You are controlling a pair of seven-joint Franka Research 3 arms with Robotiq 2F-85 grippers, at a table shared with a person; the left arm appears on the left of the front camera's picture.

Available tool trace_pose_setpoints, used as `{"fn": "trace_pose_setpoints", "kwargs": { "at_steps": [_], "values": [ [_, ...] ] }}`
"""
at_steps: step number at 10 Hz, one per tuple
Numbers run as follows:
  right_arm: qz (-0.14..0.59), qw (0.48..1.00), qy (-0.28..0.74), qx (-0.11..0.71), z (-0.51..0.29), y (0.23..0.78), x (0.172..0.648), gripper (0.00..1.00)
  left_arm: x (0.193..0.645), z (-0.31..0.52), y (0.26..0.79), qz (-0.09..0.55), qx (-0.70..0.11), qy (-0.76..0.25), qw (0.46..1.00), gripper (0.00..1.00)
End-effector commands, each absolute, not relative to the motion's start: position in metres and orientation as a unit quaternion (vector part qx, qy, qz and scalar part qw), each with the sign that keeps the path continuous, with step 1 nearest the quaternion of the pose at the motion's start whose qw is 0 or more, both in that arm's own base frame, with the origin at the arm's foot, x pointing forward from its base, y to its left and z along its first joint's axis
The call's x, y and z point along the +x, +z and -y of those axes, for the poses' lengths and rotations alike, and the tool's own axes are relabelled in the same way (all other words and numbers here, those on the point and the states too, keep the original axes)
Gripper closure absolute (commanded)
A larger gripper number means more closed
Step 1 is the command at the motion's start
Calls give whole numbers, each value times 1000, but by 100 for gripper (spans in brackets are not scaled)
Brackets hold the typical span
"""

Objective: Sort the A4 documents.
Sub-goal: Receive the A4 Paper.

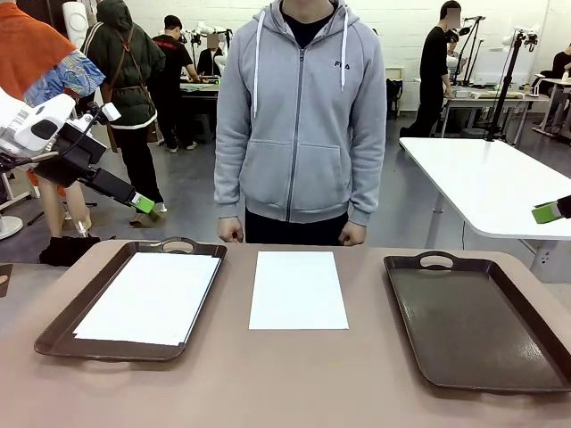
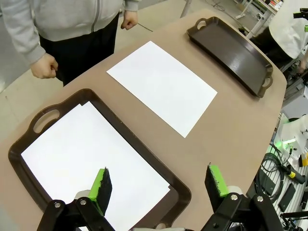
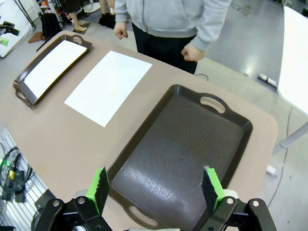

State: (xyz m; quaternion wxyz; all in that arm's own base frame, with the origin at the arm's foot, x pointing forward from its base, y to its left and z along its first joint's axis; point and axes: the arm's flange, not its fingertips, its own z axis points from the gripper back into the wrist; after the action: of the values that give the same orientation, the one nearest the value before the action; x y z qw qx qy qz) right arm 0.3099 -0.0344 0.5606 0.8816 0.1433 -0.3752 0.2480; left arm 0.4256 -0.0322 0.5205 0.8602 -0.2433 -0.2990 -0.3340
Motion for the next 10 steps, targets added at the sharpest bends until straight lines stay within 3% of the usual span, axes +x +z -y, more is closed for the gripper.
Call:
{"fn": "trace_pose_setpoints", "kwargs": {
  "at_steps": [1,10],
  "values": [
    [375,880,250,151,34,559,311,0,426,32,521,299,-243,-334,860,0],
    [375,880,250,151,34,559,311,0,426,32,521,299,-243,-334,860,0]
  ]
}}
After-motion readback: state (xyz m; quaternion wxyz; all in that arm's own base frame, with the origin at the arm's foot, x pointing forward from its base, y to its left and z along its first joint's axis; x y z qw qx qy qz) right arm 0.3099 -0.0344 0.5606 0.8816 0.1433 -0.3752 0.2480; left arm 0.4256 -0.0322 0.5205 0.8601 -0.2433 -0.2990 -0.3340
